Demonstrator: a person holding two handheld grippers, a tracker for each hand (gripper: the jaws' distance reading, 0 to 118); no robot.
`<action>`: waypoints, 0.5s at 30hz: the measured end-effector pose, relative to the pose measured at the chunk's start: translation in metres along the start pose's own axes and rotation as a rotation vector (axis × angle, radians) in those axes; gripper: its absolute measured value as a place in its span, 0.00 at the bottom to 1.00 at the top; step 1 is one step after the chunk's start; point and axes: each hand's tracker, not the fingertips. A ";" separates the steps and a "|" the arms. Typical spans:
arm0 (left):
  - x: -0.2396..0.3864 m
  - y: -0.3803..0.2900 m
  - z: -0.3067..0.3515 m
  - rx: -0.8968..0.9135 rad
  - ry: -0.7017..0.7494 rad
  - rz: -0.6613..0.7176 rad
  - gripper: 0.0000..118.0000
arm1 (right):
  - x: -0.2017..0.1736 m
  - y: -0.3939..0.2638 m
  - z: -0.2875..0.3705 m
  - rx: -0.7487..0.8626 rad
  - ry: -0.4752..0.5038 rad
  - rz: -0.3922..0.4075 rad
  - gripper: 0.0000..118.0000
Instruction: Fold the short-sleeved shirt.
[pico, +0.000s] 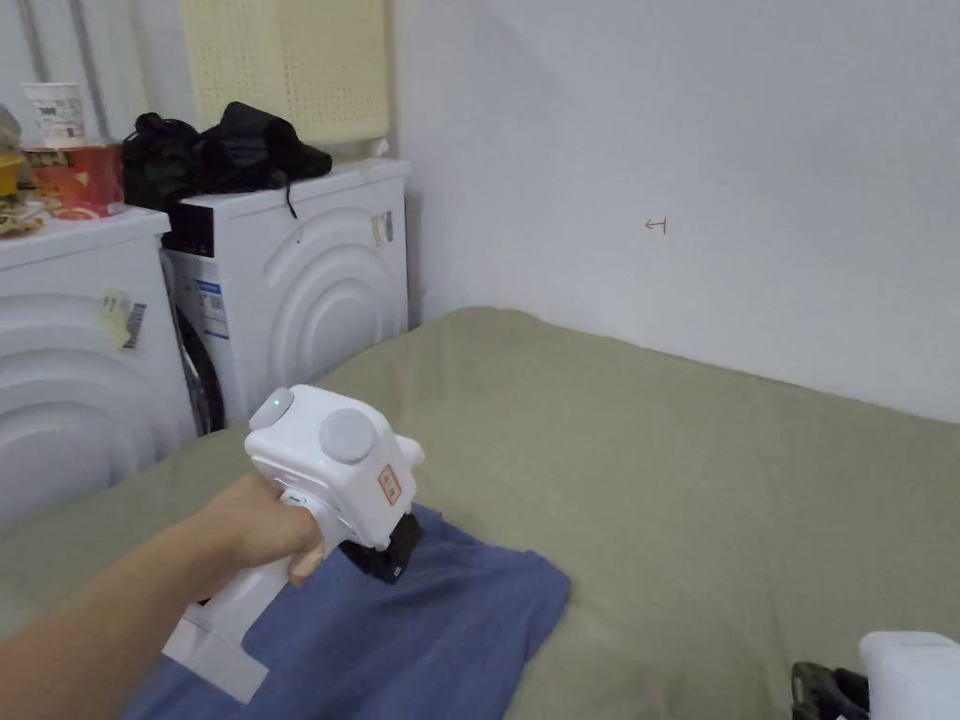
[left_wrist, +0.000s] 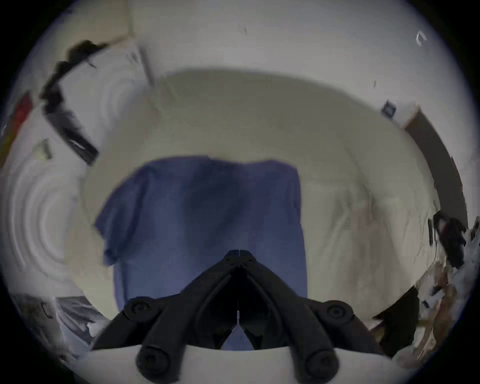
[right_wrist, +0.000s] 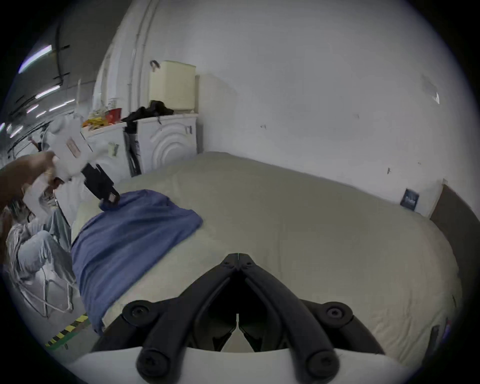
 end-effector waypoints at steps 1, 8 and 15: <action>0.000 0.004 -0.021 -0.023 0.000 -0.012 0.00 | 0.007 -0.004 -0.003 -0.010 -0.010 -0.004 0.00; -0.014 0.010 -0.088 -0.088 -0.061 0.005 1.00 | 0.042 -0.018 -0.017 -0.041 -0.072 -0.027 0.00; -0.019 0.001 -0.106 -0.099 0.004 0.096 0.51 | 0.052 -0.030 -0.021 -0.050 -0.085 -0.048 0.00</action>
